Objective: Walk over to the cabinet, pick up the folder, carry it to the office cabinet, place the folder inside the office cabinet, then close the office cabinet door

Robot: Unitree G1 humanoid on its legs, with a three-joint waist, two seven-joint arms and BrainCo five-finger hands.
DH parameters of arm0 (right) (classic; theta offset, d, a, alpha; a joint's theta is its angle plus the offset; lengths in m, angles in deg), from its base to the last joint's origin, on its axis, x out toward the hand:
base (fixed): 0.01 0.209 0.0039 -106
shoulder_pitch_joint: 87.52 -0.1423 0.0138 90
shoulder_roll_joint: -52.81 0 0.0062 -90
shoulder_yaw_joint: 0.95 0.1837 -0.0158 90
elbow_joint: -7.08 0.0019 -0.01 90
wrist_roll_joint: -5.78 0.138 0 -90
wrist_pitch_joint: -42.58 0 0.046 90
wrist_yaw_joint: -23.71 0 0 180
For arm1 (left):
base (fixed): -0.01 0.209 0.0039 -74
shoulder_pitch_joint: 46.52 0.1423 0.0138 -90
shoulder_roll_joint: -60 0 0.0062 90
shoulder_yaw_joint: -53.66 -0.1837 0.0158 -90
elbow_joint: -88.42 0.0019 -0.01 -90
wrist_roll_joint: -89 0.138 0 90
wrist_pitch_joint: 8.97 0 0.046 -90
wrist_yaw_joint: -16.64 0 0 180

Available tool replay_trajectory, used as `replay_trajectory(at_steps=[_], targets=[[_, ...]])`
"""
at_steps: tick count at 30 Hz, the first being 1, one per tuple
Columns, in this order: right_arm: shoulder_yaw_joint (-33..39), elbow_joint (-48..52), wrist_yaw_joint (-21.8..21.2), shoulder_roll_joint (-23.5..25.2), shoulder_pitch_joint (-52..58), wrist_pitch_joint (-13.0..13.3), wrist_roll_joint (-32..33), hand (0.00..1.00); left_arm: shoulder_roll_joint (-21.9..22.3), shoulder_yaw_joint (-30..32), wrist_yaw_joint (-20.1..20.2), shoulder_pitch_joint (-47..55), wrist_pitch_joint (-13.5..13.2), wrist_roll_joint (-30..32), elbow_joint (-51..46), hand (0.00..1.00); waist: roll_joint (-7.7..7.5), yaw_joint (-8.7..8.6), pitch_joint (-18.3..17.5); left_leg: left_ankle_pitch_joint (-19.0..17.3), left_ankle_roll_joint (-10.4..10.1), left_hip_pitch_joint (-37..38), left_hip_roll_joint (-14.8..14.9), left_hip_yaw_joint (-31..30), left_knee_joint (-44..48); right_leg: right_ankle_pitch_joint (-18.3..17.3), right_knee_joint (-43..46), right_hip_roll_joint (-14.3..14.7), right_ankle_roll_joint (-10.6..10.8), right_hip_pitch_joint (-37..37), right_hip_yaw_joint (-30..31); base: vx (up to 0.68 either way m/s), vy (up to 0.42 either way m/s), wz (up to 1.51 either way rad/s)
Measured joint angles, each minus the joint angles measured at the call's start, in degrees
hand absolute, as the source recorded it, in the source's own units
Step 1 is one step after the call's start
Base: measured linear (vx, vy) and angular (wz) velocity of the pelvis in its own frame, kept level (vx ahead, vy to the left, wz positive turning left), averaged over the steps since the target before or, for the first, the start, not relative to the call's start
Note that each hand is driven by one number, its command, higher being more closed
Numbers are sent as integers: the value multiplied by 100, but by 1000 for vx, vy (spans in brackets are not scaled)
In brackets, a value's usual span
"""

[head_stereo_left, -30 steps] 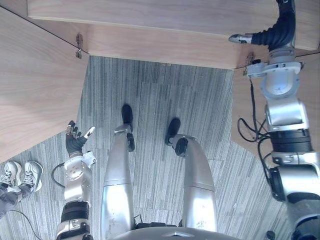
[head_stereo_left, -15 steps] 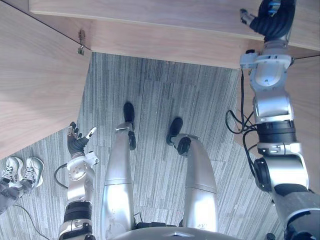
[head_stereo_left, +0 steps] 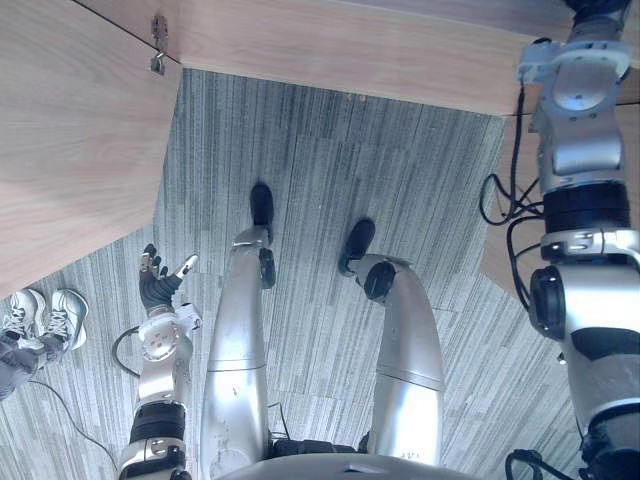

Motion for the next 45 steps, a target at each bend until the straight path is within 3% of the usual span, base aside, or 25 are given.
replay_trajectory(at_steps=[13, 31, 36, 45], targets=[[-422, -1083, -14, -152, -1094, 15, 667, 100, 5, -3, -18, -3, -58, -165, 111, 0, 1, -19, -1, 8, 4, -70, 4, 13, -35, 13, 3, -6, -50, -77, -10, -11, 4, 0], [-380, -1203, 29, -107, -1125, 12, 1090, 100, 209, 34, -21, -33, -111, -323, 68, 0, 4, -71, -18, 237, -47, 168, -25, -10, -356, 95, -165, -1, -138, 92, -79, -21, 1, 3], [-172, 346, 154, 121, -189, 20, 1066, 100, 200, 50, -42, -141, -101, -320, 60, 0, 2, -87, -23, 103, -45, 303, 132, -3, -116, 92, -170, 118, -133, 330, -94, -30, 1, -14], [129, 4092, 250, 803, 2867, 132, -84, 100, 212, 56, -136, -347, 131, -44, 62, 0, -30, -234, -46, -221, -10, 942, 236, 49, 198, -30, -63, 204, -40, 980, 49, -19, 7, -9]])
